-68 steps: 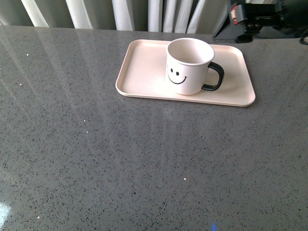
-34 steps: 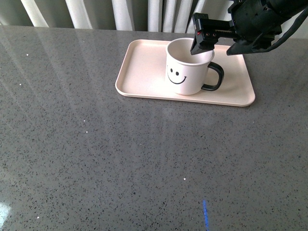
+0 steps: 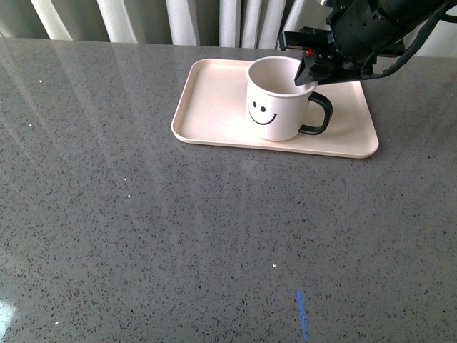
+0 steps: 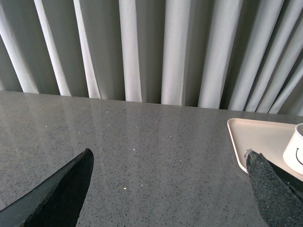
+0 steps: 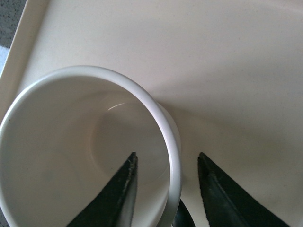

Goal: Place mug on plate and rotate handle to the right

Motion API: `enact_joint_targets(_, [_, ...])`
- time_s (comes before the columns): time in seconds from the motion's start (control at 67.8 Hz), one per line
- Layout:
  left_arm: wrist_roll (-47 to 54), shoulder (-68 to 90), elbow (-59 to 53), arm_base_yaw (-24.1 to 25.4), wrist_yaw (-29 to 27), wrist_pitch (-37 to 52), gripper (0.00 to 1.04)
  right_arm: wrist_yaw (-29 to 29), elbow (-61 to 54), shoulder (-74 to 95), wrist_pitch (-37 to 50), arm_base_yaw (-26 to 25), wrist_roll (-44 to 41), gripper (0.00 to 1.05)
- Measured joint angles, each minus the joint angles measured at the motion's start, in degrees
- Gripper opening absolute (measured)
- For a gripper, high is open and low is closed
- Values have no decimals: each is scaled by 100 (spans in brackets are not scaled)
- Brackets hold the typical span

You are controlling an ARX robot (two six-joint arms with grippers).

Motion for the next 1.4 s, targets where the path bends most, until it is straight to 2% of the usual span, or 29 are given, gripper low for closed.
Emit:
enact_joint_targets(0.133, [0, 0, 0, 0, 0, 0, 95, -20, 149, 0, -107, 4, 28, 1])
enact_joint_targets(0.487, [0, 0, 0, 0, 0, 0, 95, -247, 439, -31, -481, -129, -243, 2])
enact_joint_targets(0.944, [0, 0, 0, 0, 0, 0, 95, -1228, 990, 11, -1036, -695, -1803, 2])
enact_joint_targets(1.18, [0, 0, 0, 0, 0, 0, 95, -1425, 1154, 348, -1217, -706, -2385, 2])
enact_joint_targets(1.401, [0, 0, 0, 0, 0, 0, 95, -1469, 1427, 514, -1311, -634, -2527, 2])
